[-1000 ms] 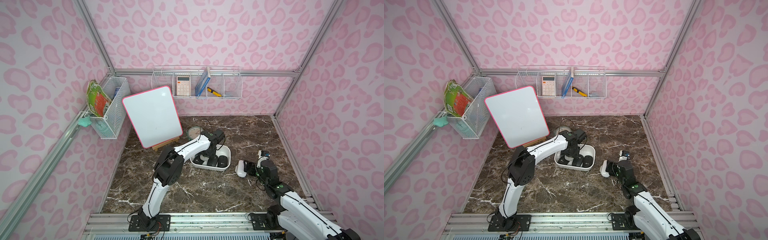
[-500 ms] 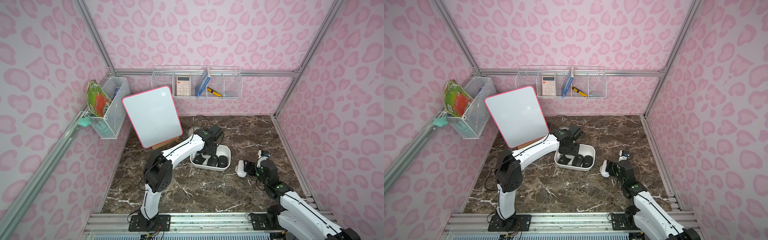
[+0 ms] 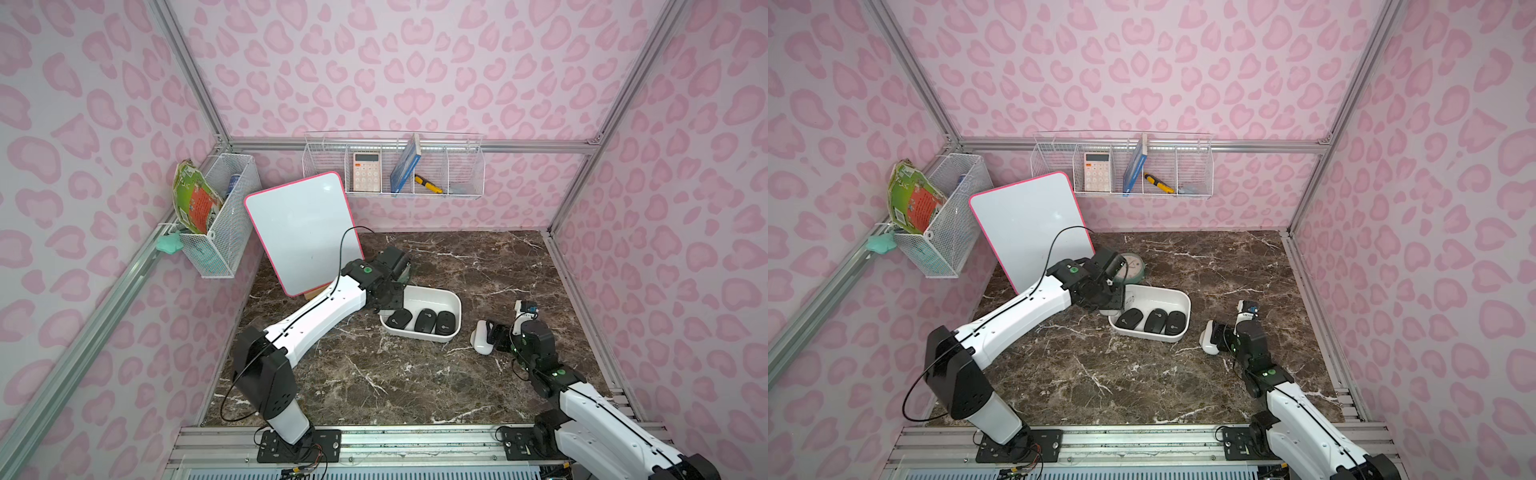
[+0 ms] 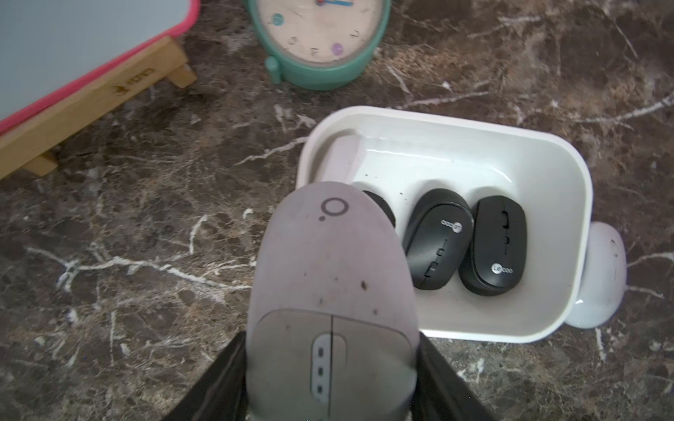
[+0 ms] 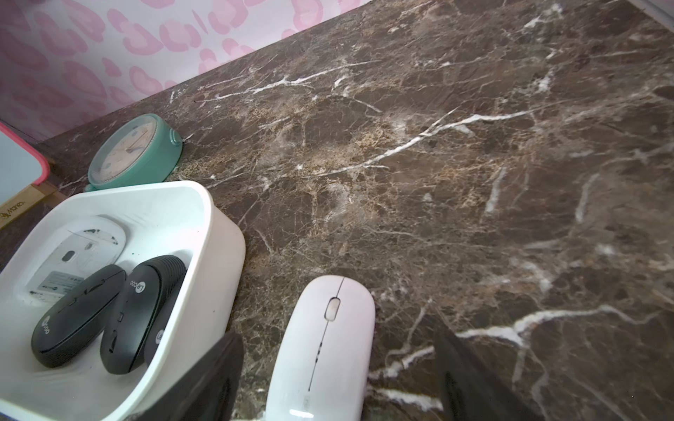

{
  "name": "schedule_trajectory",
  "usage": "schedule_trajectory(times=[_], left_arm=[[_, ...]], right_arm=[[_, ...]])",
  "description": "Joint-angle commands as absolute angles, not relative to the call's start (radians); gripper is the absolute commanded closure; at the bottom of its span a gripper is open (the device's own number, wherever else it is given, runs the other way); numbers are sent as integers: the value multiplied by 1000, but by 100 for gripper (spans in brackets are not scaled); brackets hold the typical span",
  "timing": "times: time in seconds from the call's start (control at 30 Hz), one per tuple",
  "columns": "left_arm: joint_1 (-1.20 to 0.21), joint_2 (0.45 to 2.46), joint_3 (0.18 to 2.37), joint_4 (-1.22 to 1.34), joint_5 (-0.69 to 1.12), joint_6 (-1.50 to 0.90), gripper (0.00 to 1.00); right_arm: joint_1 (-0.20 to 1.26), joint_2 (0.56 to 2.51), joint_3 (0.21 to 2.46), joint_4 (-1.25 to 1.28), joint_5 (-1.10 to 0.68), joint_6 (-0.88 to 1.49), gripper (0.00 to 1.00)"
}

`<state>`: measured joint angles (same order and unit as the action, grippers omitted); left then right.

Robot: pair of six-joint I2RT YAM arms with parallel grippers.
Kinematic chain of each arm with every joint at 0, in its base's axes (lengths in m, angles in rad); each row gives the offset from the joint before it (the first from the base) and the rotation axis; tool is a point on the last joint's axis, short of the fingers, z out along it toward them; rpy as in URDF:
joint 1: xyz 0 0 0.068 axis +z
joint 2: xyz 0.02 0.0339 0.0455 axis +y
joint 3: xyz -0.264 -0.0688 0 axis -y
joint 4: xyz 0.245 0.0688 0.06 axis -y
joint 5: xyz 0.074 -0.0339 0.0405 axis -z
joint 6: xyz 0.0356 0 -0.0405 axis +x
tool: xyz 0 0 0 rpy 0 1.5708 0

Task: Take out the mouse from the storage box
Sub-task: Pick up the mouse from the storage box, then place the mouse at the center of the board.

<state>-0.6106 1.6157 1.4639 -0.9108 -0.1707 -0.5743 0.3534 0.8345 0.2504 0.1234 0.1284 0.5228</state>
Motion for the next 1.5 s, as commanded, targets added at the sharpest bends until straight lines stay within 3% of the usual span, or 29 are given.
schedule_trajectory(times=[0.0, 0.37, 0.8, 1.13, 1.3, 1.47], left_arm=[[-540, 1544, 1372, -890, -173, -604, 51], [-427, 1512, 1128, -717, -143, -655, 52], [-394, 1613, 1064, -594, -122, -666, 49], [-385, 1687, 1045, -555, -77, -679, 44], [-385, 1689, 1029, -536, -72, -684, 38], [-385, 1645, 1018, -549, -86, -684, 18]], right_arm=[[355, 847, 255, 152, 132, 514, 16], [356, 803, 238, 156, 135, 512, 16], [356, 795, 247, 126, 141, 529, 16], [414, 889, 385, -13, 141, 583, 16], [515, 957, 463, -50, 181, 595, 16], [606, 1052, 552, -72, 203, 604, 16]])
